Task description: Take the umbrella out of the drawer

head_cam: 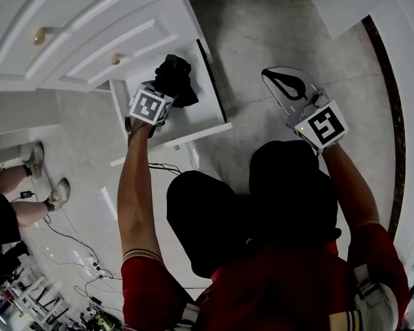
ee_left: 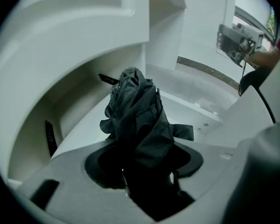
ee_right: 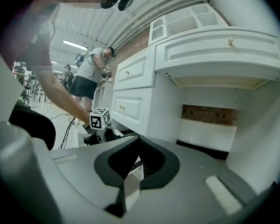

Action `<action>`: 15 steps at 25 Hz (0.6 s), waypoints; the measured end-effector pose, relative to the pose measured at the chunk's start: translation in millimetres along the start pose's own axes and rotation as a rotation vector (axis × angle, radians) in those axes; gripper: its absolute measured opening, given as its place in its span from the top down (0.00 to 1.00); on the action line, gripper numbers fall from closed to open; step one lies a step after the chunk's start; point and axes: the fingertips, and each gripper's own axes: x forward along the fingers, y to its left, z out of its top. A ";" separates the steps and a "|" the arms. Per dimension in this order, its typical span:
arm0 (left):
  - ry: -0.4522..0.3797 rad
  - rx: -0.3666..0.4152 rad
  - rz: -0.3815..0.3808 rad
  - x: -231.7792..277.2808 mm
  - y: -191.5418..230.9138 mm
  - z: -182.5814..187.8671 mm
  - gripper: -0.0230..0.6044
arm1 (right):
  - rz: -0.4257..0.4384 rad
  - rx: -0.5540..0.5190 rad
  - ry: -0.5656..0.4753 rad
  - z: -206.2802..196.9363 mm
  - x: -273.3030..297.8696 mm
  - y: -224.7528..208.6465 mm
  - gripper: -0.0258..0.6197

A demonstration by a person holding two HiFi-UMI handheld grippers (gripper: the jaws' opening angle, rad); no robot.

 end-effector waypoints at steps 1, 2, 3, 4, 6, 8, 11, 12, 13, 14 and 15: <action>-0.014 0.030 0.000 -7.9 -3.2 2.0 0.57 | 0.003 -0.005 -0.008 4.0 1.1 1.1 0.94; -0.031 0.057 0.000 -15.8 -6.6 4.2 0.57 | 0.005 -0.008 -0.013 7.3 1.9 2.0 0.94; -0.048 0.082 0.001 -24.3 -10.0 6.7 0.57 | 0.006 -0.009 -0.009 8.9 2.1 2.6 0.94; -0.066 0.104 0.005 -33.3 -13.2 9.5 0.57 | 0.008 -0.009 -0.002 9.9 1.9 3.1 0.94; -0.102 0.150 0.018 -52.2 -19.2 16.4 0.57 | 0.010 -0.013 -0.010 16.6 2.8 3.4 0.94; -0.139 0.193 0.035 -70.0 -25.0 24.2 0.57 | 0.011 -0.019 -0.029 24.7 3.9 3.4 0.94; -0.191 0.231 0.048 -95.5 -35.4 34.1 0.57 | 0.013 -0.020 -0.018 27.1 3.4 3.8 0.94; -0.205 0.237 0.050 -103.1 -38.7 36.3 0.57 | 0.014 -0.020 -0.019 29.7 3.7 4.0 0.94; -0.220 0.242 0.051 -110.8 -41.4 39.3 0.57 | 0.016 -0.021 -0.023 33.4 4.3 4.2 0.94; -0.238 0.244 0.055 -118.5 -43.4 43.2 0.57 | 0.017 -0.021 -0.032 38.4 5.1 4.4 0.94; -0.258 0.244 0.061 -126.5 -44.4 47.7 0.57 | 0.018 -0.022 -0.044 44.5 6.1 4.5 0.94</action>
